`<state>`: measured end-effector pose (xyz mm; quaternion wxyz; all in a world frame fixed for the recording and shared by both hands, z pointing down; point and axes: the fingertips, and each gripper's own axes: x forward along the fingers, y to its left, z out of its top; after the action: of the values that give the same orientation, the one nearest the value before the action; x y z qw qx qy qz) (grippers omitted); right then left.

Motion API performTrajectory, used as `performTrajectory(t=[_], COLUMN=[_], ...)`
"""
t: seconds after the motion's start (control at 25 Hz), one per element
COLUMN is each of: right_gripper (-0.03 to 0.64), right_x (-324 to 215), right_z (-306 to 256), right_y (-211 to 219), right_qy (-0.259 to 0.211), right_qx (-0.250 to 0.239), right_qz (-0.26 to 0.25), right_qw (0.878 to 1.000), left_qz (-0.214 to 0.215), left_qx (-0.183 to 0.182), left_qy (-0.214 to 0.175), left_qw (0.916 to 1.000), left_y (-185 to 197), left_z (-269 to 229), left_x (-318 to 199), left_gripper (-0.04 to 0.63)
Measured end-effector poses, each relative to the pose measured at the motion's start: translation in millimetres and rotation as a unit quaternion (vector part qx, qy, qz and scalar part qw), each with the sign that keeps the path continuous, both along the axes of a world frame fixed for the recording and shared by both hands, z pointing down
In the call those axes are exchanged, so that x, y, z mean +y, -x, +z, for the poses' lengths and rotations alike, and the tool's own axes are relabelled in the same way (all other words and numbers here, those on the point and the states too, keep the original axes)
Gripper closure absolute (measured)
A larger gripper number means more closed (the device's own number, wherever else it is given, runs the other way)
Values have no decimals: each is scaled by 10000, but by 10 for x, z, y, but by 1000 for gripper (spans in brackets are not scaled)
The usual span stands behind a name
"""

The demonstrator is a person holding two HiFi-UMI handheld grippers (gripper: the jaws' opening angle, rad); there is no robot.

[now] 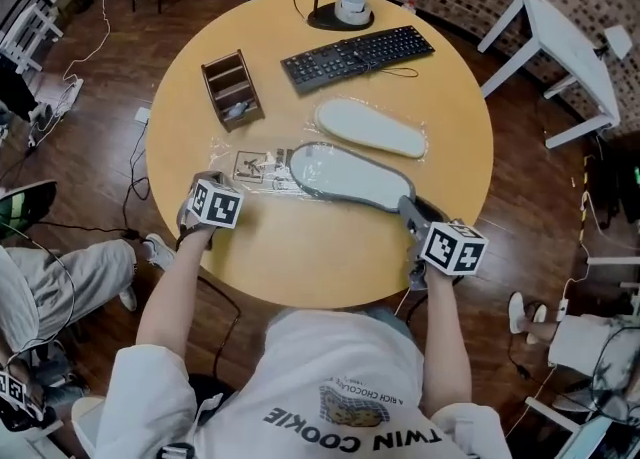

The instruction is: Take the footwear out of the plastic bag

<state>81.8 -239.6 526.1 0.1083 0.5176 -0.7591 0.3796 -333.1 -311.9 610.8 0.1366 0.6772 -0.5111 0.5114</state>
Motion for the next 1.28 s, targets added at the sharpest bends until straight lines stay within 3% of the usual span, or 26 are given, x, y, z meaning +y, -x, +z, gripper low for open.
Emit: performTrajectory(t=[0.16,0.48,0.8,1.28], right_gripper=[529,549,558,558], right_x=[65,159,169,182], right_z=[-37,-245,-686,-1335], right_y=[-130,-393,-447,-456], right_qy=[-26,-212,-798,-1431], right_qx=[-14,-623,-1129,-1316], right_qz=[96,299,241,197], right_qw=[9999,9974,9901,9807], left_qz=[12,30,-19,149], left_qx=[-93,-238,-298,-379], left_qy=[22,46,74,85], left_qw=[10000,9997,9995,9991], left_y=[6,-25,-17,-36], left_z=[-4,0,21,2], left_x=[17,31,18,23], left_gripper=[589,589,589,589])
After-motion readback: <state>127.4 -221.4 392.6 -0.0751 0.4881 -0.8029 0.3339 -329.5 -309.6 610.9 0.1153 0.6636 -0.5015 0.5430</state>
